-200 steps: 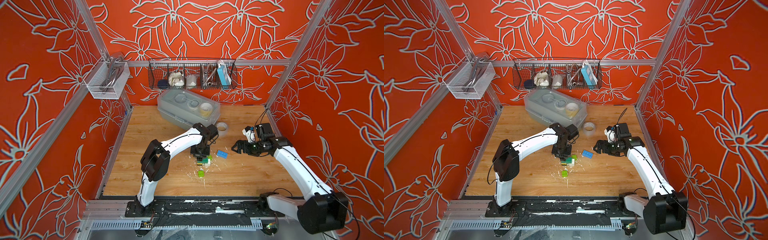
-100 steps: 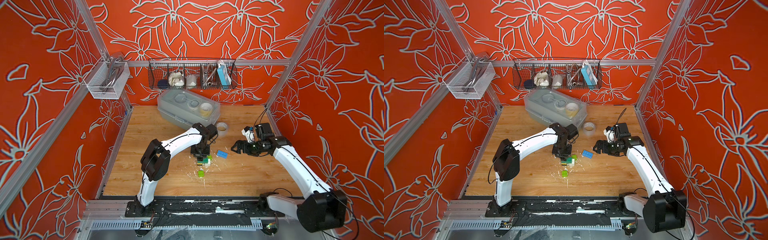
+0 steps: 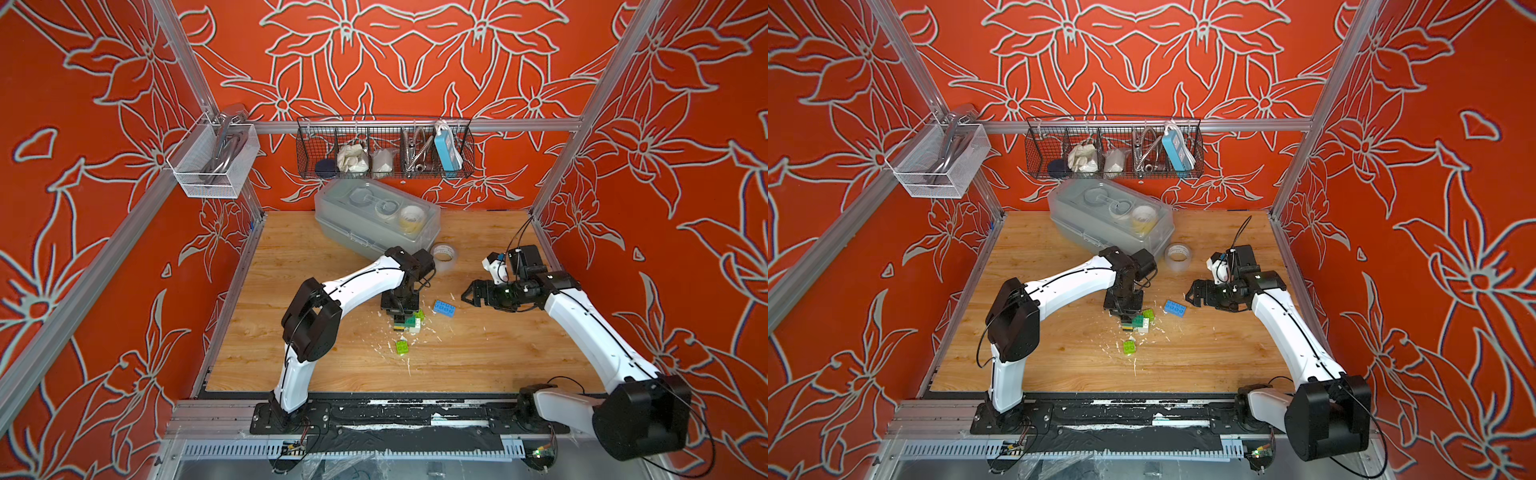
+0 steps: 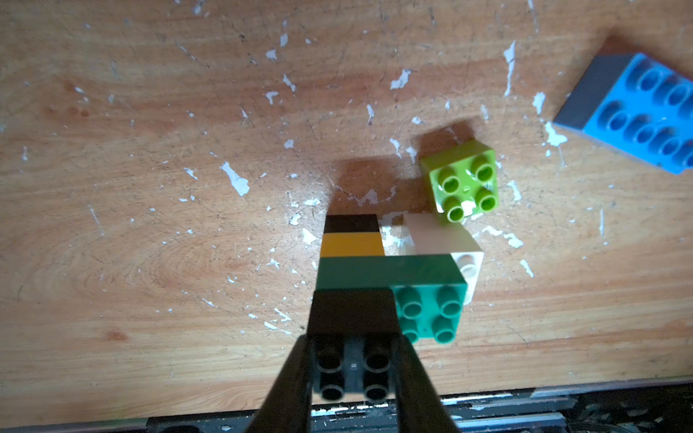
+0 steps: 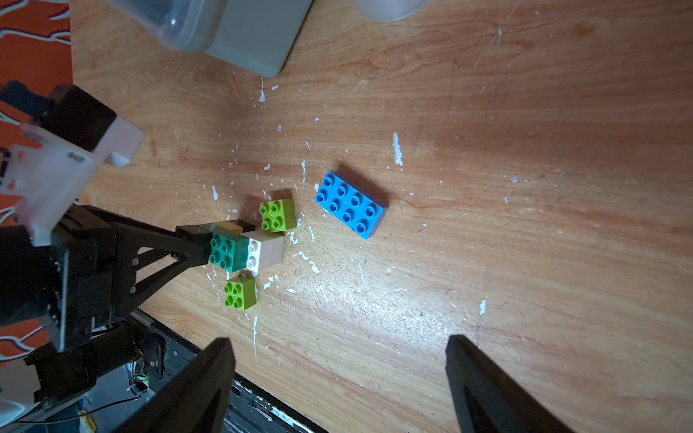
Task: Assemble a giraffe with lego
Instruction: Assemble the lego brick with the lego brick.
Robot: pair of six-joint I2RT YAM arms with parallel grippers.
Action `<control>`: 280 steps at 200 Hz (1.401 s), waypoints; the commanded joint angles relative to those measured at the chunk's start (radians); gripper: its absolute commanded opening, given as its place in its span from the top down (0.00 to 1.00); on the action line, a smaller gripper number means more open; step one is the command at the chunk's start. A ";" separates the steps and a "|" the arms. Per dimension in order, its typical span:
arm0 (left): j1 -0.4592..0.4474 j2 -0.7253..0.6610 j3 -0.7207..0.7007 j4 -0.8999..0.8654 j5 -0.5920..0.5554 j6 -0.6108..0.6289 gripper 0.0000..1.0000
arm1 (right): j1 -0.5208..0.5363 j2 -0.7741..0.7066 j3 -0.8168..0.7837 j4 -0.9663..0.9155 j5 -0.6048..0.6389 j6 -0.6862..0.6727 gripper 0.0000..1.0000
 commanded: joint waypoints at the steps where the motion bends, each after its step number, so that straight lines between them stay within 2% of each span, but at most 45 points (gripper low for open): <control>1: 0.006 0.022 -0.033 -0.028 -0.011 -0.001 0.71 | -0.006 0.007 0.027 0.006 -0.004 -0.008 0.07; 87: 0.011 0.068 -0.054 -0.006 -0.010 0.019 0.71 | -0.008 0.000 0.022 -0.005 0.005 -0.013 0.07; 198: 0.048 -0.066 -0.153 -0.042 -0.086 0.008 0.71 | -0.004 -0.005 0.008 -0.023 -0.010 -0.027 0.07; 237: 0.049 -0.098 -0.194 -0.020 -0.071 -0.006 0.71 | 0.027 -0.003 0.009 -0.036 -0.003 -0.027 0.07; 280: 0.049 -0.113 -0.219 0.029 -0.040 -0.017 0.65 | 0.066 0.001 0.049 -0.074 0.038 -0.026 0.07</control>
